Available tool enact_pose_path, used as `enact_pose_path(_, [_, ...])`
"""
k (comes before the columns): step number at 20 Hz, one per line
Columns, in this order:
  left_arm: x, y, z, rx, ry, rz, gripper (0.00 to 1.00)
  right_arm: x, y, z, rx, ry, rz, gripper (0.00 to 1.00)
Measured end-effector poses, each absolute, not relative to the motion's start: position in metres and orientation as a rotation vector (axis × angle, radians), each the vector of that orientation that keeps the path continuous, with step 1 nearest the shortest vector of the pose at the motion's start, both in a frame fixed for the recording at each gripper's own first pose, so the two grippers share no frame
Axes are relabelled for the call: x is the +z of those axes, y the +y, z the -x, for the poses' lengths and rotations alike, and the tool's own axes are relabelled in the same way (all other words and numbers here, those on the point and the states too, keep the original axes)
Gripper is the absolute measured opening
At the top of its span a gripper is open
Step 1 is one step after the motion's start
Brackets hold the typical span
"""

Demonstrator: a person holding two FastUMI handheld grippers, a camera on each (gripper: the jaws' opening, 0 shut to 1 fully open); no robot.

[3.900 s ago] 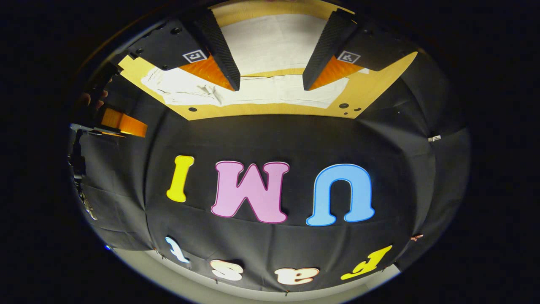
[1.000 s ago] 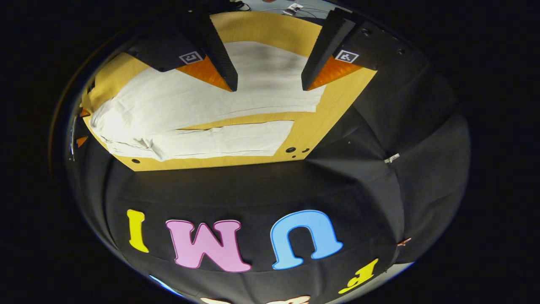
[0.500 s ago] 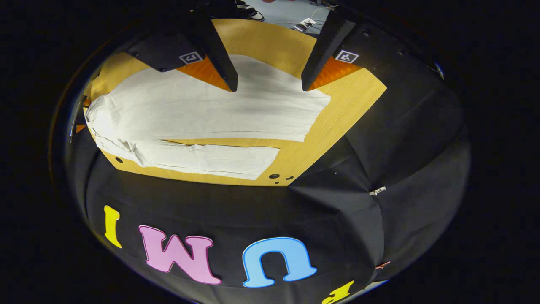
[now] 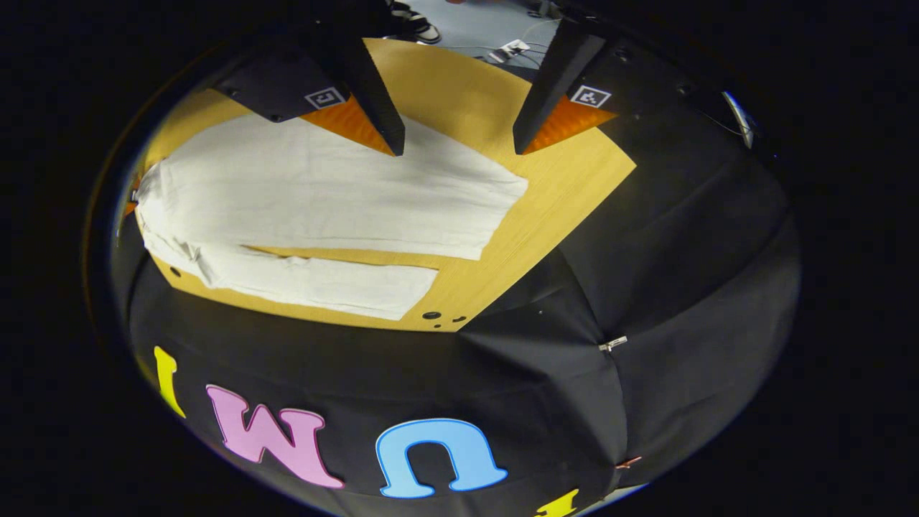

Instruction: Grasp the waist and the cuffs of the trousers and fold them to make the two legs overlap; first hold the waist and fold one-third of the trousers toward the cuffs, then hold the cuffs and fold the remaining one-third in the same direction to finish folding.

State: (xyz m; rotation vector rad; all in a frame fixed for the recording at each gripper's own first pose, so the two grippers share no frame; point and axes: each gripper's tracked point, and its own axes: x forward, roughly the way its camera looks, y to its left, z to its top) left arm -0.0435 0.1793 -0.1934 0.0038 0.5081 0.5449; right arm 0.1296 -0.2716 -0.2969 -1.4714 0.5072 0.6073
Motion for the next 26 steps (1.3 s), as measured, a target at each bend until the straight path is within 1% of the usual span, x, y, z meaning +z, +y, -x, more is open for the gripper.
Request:
enact_pose_path(1, [-0.202,0.186,0.044,0.530,0.545,-0.064,0.98,-0.298,-0.272,-0.129,0.616,0.526,1.471,0.36])
enact_pose_path(2, [-0.208,0.198,0.045,0.518,0.569,-0.146,0.98,-0.301,-0.273,-0.130,0.621,0.550,1.455,0.27])
enact_pose_path(3, [-0.211,0.210,0.044,0.507,0.584,-0.235,0.98,-0.299,-0.274,-0.131,0.623,0.573,1.432,0.32])
enact_pose_path(5, [-0.222,0.222,0.043,0.453,0.623,-0.354,0.97,-0.301,-0.274,-0.132,0.621,0.622,1.414,0.27])
enact_pose_path(7, [-0.229,0.233,0.039,0.400,0.657,-0.430,0.96,-0.301,-0.272,-0.127,0.658,0.656,1.446,0.26])
enact_pose_path(8, [-0.231,0.246,0.039,0.388,0.669,-0.479,0.96,-0.301,-0.269,-0.127,0.680,0.674,1.464,0.19])
enact_pose_path(9, [-0.232,0.261,0.038,0.377,0.685,-0.533,0.95,-0.302,-0.269,-0.125,0.698,0.686,1.464,0.19])
enact_pose_path(10, [-0.234,0.275,0.037,0.363,0.702,-0.590,0.95,-0.301,-0.268,-0.126,0.708,0.706,1.452,0.13])
enact_pose_path(11, [-0.239,0.285,0.036,0.342,0.725,-0.648,0.95,-0.302,-0.269,-0.124,0.724,0.742,1.418,0.13])
enact_pose_path(13, [-0.246,0.294,0.032,0.278,0.754,-0.799,0.96,-0.303,-0.264,-0.125,0.760,0.803,1.357,0.06])
enact_pose_path(15, [-0.250,0.297,0.019,0.190,0.765,-0.946,0.96,-0.302,-0.264,-0.126,0.775,0.812,1.380,0.05])
enact_pose_path(18, [-0.265,0.295,-0.004,0.048,0.783,-1.079,0.95,-0.302,-0.263,-0.122,0.780,0.776,1.476,0.05])
enact_pose_path(20, [-0.266,0.291,-0.013,-0.012,0.778,-1.170,0.95,-0.302,-0.263,-0.122,0.781,0.766,1.501,0.05])
enact_pose_path(24, [-0.265,0.286,-0.032,-0.104,0.767,-1.255,0.92,-0.302,-0.264,-0.122,0.775,0.779,1.485,0.05])
enact_pose_path(26, [-0.268,0.279,-0.042,-0.175,0.763,-1.318,0.87,-0.302,-0.264,-0.122,0.775,0.775,1.498,0.05])
